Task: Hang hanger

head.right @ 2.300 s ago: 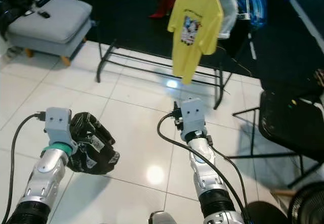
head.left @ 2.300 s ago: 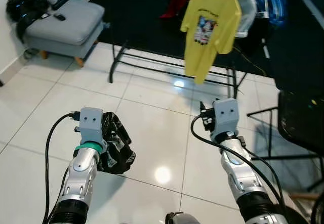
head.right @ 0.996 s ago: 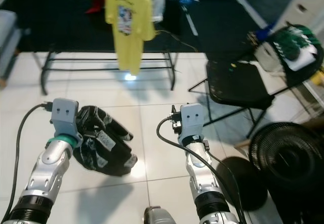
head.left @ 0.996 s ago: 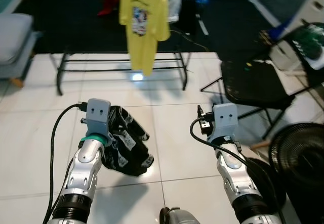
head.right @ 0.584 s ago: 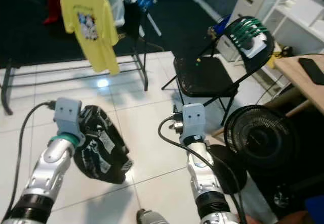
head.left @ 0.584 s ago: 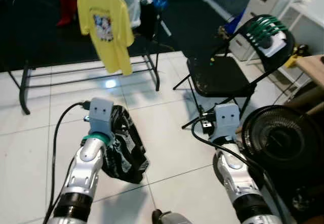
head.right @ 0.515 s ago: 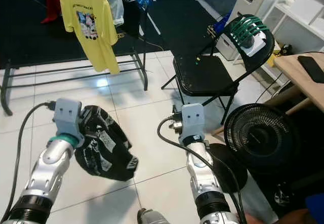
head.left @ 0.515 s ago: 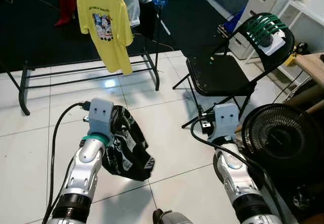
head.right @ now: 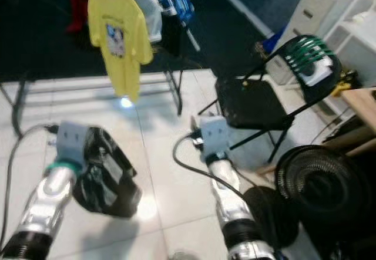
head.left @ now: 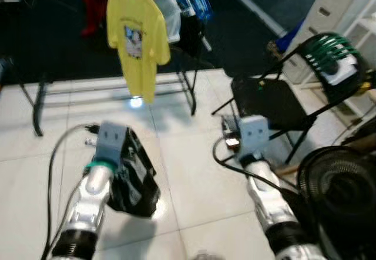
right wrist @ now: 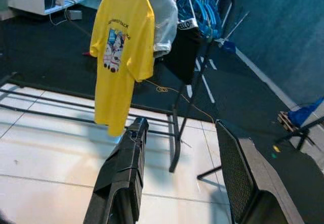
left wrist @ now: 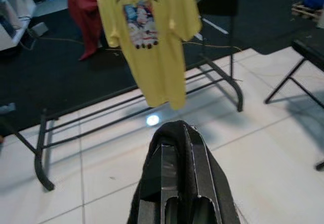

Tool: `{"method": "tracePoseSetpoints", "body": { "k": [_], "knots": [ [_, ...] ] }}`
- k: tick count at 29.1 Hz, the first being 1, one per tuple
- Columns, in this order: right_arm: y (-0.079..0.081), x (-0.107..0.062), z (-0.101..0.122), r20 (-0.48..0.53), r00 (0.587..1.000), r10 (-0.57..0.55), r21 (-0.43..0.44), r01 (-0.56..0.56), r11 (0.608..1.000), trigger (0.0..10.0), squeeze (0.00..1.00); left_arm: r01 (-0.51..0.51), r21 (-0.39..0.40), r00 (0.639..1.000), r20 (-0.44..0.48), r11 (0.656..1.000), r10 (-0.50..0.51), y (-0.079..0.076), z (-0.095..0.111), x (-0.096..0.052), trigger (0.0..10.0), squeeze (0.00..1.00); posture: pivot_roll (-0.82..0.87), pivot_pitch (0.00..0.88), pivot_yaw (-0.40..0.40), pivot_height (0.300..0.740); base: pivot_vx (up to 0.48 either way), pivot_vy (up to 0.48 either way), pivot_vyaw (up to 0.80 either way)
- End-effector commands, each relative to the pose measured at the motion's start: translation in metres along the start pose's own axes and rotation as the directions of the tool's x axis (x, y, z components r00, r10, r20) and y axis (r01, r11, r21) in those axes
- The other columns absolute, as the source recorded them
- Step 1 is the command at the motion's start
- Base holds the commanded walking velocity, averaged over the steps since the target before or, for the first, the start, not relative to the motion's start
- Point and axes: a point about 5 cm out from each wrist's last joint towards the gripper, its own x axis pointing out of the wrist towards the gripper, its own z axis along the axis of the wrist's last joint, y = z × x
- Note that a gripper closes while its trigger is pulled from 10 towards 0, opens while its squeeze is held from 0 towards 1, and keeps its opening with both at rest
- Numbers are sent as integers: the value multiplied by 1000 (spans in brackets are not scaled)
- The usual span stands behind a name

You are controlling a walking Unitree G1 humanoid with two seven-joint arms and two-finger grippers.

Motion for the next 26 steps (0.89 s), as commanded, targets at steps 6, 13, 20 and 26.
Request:
{"method": "tracePoseSetpoints", "body": {
  "k": [6,13,20,26],
  "knots": [
    [-17,-3,-3,-12,996,-84,-9,84,996,10000,0,30,-12,995,93,999,-29,-12,20,7,10000,0,-25,21,-14,740,480,0,0],
    [-25,-7,-6,-30,991,-134,11,135,991,10000,0,35,-14,995,94,999,-34,-13,20,9,10000,0,-39,24,1,740,480,0,-232],
    [-27,-7,-6,-25,989,-144,6,144,990,10000,0,40,-16,994,97,999,-39,-14,22,11,10000,0,-41,23,6,740,480,0,-707],
    [-28,-5,-3,-12,989,-148,-11,148,989,10000,0,41,-16,994,99,999,-39,-13,22,12,10000,0,-42,23,11,740,480,0,-89]
  ]
}}
